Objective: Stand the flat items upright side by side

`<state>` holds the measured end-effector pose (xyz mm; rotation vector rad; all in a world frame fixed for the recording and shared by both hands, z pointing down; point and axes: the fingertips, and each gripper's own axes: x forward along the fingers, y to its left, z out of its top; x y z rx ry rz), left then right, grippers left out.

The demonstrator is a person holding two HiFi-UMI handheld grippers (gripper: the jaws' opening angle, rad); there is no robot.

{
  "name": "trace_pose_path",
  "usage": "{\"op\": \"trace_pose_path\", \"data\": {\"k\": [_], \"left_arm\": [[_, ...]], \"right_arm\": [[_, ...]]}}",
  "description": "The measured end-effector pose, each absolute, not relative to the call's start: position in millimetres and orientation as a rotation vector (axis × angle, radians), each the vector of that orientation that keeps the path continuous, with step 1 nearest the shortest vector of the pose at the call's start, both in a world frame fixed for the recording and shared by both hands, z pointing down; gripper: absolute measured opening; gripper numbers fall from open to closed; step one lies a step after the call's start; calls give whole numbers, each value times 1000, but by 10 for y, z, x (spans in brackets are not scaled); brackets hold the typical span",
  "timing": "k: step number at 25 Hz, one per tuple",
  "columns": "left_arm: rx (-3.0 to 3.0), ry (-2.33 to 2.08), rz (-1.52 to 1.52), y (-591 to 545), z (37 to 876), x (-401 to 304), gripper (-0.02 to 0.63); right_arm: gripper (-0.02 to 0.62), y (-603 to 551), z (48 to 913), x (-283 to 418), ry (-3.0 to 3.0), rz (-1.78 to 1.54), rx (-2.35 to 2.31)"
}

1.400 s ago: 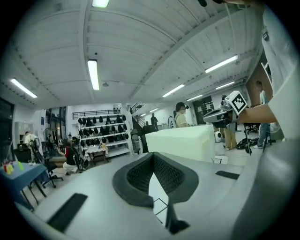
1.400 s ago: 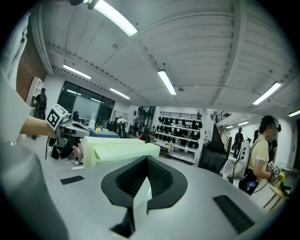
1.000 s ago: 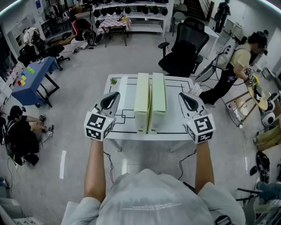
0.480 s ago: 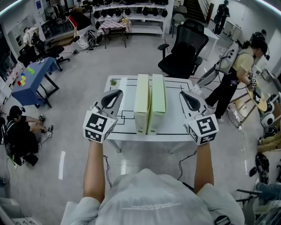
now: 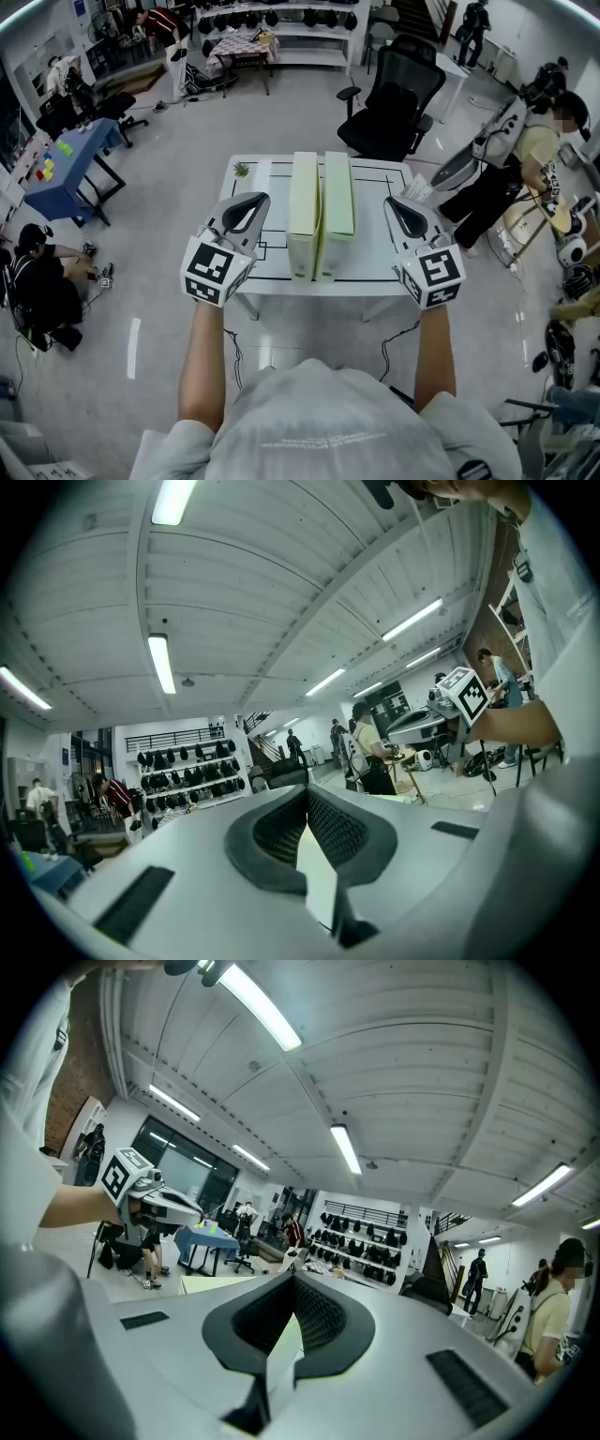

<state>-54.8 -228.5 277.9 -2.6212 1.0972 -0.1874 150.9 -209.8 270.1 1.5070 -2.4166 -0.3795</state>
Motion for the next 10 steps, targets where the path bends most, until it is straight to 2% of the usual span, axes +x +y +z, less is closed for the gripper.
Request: {"op": "trace_pose_path", "data": {"k": [10], "left_arm": [[-2657, 1062, -209, -2246, 2884, -393, 18]], "right_arm": [[28, -2102, 2800, 1451, -2417, -341, 1488]]}}
